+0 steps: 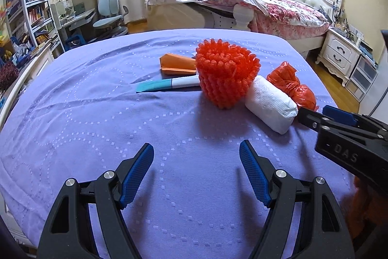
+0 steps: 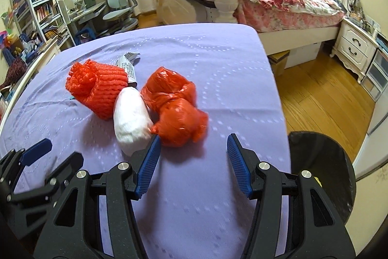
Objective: Collect trash
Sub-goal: 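Grasp the orange plastic bag with the right gripper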
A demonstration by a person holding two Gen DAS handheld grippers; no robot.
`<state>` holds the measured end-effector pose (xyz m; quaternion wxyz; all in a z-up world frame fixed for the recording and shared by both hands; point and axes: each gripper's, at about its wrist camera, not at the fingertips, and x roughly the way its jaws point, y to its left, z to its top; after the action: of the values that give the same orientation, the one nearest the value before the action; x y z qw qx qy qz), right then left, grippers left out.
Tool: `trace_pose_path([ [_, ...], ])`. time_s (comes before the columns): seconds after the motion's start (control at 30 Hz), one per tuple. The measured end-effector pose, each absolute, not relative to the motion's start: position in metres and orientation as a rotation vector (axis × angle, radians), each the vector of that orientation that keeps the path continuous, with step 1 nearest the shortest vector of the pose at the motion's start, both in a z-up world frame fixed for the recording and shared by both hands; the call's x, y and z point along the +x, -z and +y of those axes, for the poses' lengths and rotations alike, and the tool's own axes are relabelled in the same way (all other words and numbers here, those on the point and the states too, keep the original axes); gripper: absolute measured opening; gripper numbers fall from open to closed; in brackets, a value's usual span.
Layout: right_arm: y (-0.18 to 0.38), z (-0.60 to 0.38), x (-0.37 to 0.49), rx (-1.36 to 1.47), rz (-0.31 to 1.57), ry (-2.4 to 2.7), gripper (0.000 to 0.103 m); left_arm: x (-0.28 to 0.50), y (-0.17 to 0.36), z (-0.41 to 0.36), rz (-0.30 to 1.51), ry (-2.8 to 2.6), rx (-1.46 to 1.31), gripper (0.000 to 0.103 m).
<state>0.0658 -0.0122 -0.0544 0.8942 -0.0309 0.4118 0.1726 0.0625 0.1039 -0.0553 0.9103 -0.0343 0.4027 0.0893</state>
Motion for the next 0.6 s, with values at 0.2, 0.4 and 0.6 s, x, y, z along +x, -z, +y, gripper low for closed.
trace_pose_path([
  [0.2,0.055,0.002,0.077,-0.077,0.862,-0.359,0.055,0.066,0.054,0.109,0.829,-0.187,-0.079,0.075],
  [0.4,0.055,0.007,0.082,-0.086,0.865,-0.361,0.055,0.069,0.054,0.116,0.824,-0.193,-0.078,0.075],
  [0.6,0.055,0.004,0.078,-0.062,0.871,-0.358,0.055,0.069,0.055,0.126,0.825,-0.209,-0.103,0.076],
])
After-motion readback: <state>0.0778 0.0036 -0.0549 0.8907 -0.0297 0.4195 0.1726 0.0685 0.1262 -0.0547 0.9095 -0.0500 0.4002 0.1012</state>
